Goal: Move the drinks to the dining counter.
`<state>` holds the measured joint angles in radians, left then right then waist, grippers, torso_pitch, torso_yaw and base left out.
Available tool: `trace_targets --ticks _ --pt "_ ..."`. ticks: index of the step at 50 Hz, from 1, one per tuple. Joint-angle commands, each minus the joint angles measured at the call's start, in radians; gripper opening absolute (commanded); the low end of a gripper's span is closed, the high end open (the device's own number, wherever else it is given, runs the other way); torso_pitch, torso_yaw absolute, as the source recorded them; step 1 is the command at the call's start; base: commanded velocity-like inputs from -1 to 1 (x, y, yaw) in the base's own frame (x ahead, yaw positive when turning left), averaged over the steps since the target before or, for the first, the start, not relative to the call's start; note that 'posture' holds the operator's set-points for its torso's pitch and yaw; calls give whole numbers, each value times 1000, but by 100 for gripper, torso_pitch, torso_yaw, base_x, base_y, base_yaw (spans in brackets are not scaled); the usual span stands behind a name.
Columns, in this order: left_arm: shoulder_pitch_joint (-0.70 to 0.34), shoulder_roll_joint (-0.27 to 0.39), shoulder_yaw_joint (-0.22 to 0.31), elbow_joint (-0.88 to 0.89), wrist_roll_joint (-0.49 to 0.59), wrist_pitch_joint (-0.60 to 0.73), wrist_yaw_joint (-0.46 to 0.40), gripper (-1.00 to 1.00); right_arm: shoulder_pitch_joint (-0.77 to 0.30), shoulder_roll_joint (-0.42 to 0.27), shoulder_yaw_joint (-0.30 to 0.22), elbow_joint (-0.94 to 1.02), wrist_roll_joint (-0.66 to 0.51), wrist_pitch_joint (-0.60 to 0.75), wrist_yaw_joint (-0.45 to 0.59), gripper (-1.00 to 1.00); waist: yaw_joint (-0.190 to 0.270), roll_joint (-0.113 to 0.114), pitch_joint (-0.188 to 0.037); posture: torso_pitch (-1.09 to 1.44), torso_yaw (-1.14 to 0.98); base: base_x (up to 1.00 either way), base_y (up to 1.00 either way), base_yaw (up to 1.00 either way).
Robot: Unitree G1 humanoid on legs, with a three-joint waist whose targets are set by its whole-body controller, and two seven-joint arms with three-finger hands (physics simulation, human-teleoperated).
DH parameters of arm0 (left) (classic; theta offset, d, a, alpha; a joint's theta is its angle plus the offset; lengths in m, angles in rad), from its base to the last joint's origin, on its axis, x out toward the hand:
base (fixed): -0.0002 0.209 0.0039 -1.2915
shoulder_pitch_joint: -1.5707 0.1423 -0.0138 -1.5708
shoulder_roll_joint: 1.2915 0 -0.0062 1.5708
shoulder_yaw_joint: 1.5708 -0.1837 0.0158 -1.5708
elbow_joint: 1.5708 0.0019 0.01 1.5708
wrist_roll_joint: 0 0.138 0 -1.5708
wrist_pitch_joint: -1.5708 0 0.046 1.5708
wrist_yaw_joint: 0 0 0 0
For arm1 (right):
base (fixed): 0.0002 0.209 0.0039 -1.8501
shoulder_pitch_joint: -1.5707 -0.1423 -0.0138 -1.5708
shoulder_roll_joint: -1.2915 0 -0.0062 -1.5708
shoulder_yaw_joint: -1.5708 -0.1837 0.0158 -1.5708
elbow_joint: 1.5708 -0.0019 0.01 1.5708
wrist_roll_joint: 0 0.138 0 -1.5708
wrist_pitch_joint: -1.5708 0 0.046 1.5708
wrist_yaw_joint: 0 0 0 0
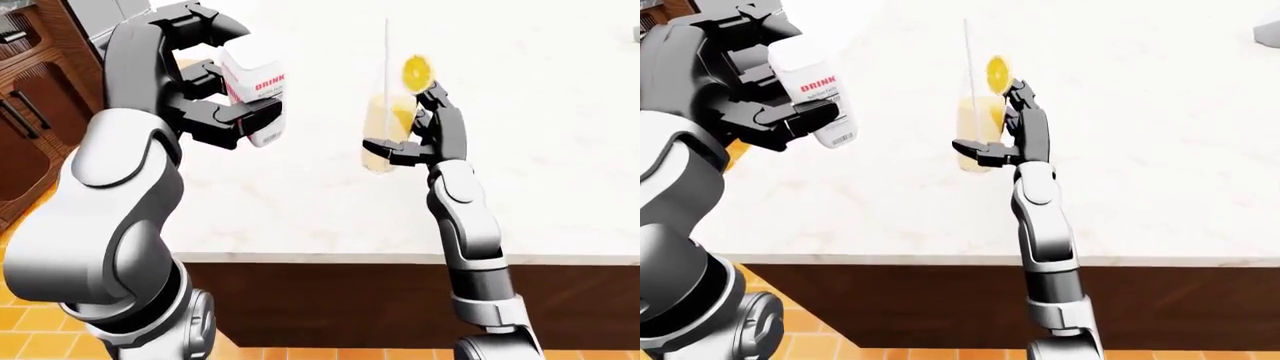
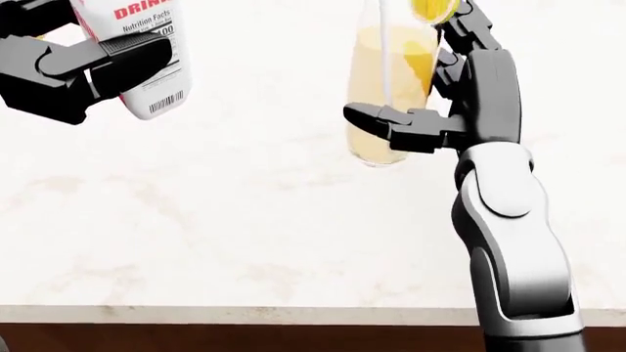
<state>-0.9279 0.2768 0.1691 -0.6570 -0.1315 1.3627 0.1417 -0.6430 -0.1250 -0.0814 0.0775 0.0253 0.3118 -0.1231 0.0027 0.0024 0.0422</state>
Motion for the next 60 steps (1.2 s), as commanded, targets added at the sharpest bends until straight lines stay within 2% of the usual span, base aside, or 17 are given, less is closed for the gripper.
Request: trace_targets --ticks 1,5,10,17,18,19,29,35,45,52,60 --pt "-32 8 9 -20 5 -36 3 -100 -25 -6 -2 -67 -5 -10 2 51 0 1 -29 0 0 0 0 0" --pt "-34 8 10 -22 4 -33 3 -100 -18 -7 -5 -90 -7 -1 9 52 0 1 -28 0 0 0 0 0" --pt "-39 8 8 -29 4 -24 4 -100 -6 -11 -10 -147 -3 36 16 76 0 0 -27 0 0 0 0 0" --pt "-44 9 7 -29 6 -19 4 -100 7 -17 -16 -185 2 58 22 85 0 -1 -26 0 0 0 0 0" --pt "-41 8 7 -29 6 -22 3 -100 11 -18 -18 -199 5 70 23 97 0 -1 -25 0 0 0 0 0" --pt "-43 8 7 -29 6 -20 3 -100 13 -19 -19 -198 6 66 26 100 0 -2 -25 0 0 0 0 0" --pt "-39 4 4 -34 10 -18 3 -100 58 -33 -34 -310 28 133 49 100 2 -4 -23 0 0 0 0 0" --pt "-32 -10 -14 -30 20 -28 5 -100 110 -63 -75 -404 51 172 69 100 5 -7 -23 0 0 0 0 0" --pt "23 -69 -91 50 91 -156 -5 -100 212 -113 -174 -521 145 192 61 100 8 -17 -26 0 0 0 0 0" --pt "66 -124 -130 151 167 -285 -37 -100 242 -134 -202 -566 189 205 48 100 9 -23 -28 0 0 0 0 0" --pt "112 -174 -135 273 219 -435 -53 -100 259 -145 -217 -578 214 203 37 100 9 -28 -35 0 0 0 0 0"
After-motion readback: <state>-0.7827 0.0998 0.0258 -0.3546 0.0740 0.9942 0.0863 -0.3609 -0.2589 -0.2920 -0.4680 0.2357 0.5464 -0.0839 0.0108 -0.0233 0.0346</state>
